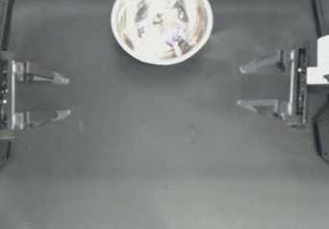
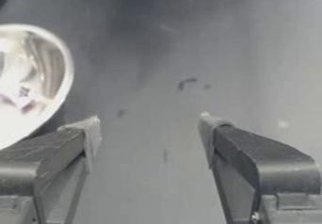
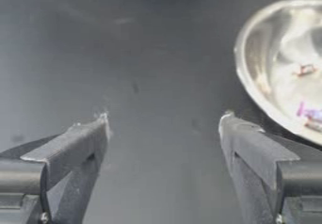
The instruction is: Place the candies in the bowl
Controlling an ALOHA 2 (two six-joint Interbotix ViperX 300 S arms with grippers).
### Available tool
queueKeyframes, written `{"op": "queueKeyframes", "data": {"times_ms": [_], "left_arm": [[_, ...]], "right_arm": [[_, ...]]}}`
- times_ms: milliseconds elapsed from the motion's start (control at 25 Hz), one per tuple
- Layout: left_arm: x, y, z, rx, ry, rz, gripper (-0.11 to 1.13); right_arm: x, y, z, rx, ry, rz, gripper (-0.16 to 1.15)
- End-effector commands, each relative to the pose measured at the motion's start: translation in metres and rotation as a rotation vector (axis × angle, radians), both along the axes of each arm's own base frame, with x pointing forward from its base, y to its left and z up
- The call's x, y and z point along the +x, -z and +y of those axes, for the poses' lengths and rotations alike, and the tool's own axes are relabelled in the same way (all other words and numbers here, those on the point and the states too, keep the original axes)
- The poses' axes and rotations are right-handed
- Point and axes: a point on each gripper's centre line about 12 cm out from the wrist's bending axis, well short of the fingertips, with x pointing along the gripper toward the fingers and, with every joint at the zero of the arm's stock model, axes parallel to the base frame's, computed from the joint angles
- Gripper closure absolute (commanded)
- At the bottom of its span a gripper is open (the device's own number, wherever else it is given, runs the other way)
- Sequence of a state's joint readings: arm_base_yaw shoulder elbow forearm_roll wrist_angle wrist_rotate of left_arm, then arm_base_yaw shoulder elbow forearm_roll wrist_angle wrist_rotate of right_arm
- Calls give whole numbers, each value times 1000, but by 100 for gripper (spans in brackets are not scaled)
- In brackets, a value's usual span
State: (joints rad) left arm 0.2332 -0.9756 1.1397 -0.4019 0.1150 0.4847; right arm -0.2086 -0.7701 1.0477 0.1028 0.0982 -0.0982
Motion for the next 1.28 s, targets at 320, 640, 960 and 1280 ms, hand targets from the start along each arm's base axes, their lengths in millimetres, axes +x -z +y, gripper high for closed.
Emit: {"op": "queueKeyframes", "data": {"times_ms": [320, 640, 960, 1280], "left_arm": [[-9, -1, -3, 4, 4, -21, 6], [-16, -1, -5, 6, 11, -33, 6], [-32, 0, -3, 12, -19, -64, 6], [-46, 0, -7, 13, -20, -110, 6]], "right_arm": [[-13, -2, 3, -12, 0, -49, -1], [-23, 0, 4, -19, 1, -66, -1], [-33, 0, 6, -16, 8, -95, -1], [-37, 4, 5, -15, 14, -95, -1]]}}
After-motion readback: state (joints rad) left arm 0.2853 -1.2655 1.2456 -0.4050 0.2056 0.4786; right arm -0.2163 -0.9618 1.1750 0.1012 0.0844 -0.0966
